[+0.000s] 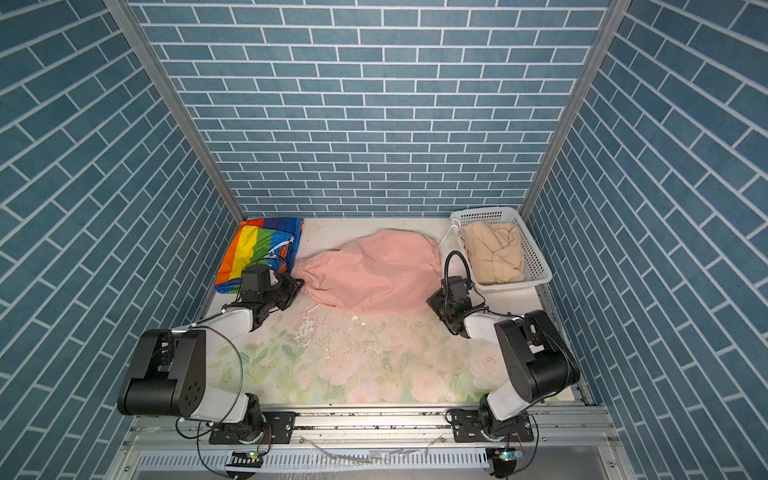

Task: Fold and stack the shorts
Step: 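Lift the pink shorts high with both grippers, stretching them between the grippers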

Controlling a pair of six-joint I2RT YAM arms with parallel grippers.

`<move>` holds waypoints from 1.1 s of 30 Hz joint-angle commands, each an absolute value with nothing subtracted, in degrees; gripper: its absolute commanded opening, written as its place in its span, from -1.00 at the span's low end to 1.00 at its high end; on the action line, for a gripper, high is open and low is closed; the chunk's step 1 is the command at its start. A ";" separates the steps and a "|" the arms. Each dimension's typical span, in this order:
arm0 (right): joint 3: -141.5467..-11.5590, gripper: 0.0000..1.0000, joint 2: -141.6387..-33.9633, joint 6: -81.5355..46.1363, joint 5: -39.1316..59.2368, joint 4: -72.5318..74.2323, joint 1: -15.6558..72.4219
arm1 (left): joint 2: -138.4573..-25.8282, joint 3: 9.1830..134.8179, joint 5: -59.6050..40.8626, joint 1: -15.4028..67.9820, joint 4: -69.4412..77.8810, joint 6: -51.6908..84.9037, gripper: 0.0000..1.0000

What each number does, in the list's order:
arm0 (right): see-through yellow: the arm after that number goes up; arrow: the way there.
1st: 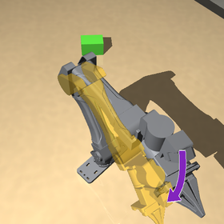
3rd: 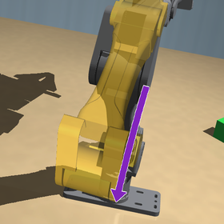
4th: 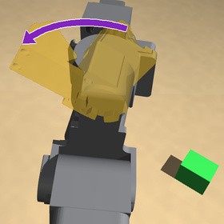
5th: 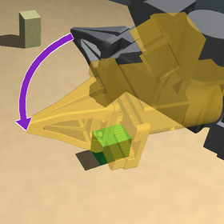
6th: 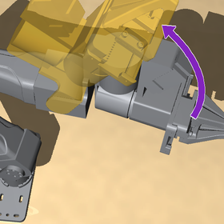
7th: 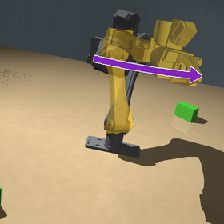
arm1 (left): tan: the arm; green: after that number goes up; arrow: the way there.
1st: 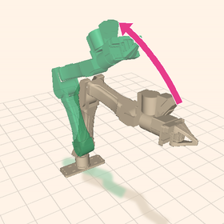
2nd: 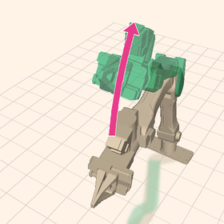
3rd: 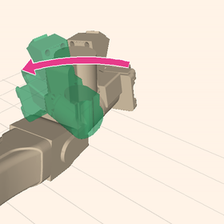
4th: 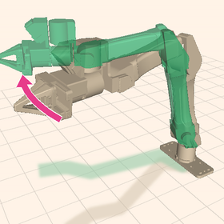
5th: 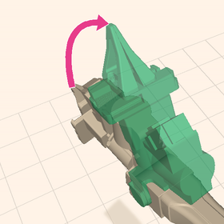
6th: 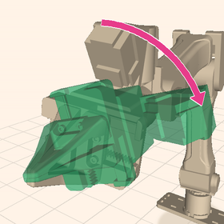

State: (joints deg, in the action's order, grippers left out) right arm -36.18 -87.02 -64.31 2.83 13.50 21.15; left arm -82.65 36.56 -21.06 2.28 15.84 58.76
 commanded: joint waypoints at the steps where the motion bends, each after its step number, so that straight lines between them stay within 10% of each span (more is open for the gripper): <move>1: -46.70 -1.00 -78.70 -55.07 1.69 2.31 19.65 | -78.54 43.44 -20.34 2.55 11.61 55.31 -1.00; 21: -107.57 -1.00 -65.44 -27.78 -0.26 -32.41 11.51 | -66.00 89.97 -18.68 2.64 -13.18 45.49 -1.00; 33: -136.68 -1.00 -99.77 -27.73 8.55 -43.21 -1.40 | -78.23 108.11 -17.75 0.05 -30.11 39.77 -1.00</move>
